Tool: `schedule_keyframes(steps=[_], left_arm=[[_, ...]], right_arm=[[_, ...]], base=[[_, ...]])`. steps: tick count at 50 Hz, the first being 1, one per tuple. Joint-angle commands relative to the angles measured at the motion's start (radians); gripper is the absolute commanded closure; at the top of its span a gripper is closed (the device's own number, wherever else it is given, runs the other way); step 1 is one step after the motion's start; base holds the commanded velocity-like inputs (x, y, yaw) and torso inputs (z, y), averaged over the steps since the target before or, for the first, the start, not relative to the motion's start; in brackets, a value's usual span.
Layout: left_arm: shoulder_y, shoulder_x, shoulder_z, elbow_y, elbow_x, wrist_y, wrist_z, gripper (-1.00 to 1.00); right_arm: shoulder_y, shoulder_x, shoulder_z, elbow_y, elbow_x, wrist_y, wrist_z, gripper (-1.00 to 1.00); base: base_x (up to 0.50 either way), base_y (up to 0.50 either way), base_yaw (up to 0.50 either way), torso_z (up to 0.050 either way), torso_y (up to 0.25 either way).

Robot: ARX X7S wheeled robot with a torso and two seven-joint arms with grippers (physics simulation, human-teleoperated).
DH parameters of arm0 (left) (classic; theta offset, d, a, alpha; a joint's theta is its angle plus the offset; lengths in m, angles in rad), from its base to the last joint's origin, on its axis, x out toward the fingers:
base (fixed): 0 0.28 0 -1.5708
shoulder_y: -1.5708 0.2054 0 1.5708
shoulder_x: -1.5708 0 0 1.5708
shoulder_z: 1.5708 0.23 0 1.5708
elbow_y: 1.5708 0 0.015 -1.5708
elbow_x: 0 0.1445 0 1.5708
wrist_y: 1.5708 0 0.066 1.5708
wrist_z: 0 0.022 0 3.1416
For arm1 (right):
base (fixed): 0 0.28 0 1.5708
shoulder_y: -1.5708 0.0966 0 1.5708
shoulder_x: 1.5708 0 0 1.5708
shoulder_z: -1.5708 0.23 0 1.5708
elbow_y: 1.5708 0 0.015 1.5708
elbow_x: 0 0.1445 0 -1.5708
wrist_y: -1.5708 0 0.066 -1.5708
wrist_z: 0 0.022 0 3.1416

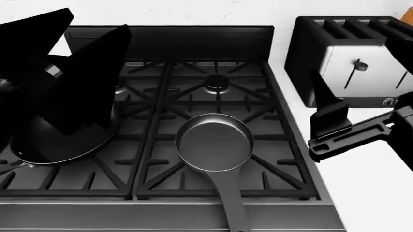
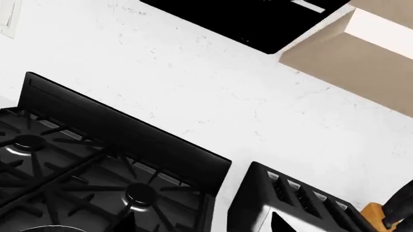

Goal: Place both pans onto different burners. Then place the mushroom and the steak on different pans.

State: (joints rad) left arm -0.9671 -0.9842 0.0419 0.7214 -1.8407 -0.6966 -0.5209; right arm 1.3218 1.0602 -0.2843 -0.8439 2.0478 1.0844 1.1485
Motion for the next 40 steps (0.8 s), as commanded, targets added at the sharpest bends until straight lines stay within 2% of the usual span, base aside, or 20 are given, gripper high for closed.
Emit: schedule_keyframes(steps=[1, 10, 19, 40], left_arm=[[0.013, 0.006, 0.005, -0.011, 0.021, 0.0, 0.006, -1.0], [0.027, 0.01, 0.007, -0.017, 0.036, -0.002, 0.017, -1.0], [0.016, 0.009, 0.013, -0.011, 0.026, -0.005, 0.01, -1.0], [-0.012, 0.002, 0.011, -0.008, 0.006, -0.002, 0.0, -1.0]], right_arm=[[0.09, -0.024, -0.046, 0.032, 0.018, 0.028, 0.02, -1.0], [0.104, -0.045, -0.063, 0.058, 0.006, 0.043, 0.002, -1.0], [0.016, -0.045, 0.013, 0.07, -0.034, -0.018, -0.067, -1.0], [0.019, -0.035, 0.022, 0.062, -0.023, -0.038, -0.06, -1.0]], base=[[0.07, -0.5, 0.0, 0.0, 0.0], [0.12, -0.5, 0.0, 0.0, 0.0], [0.15, -0.5, 0.0, 0.0, 0.0], [0.03, -0.5, 0.0, 0.0, 0.0]])
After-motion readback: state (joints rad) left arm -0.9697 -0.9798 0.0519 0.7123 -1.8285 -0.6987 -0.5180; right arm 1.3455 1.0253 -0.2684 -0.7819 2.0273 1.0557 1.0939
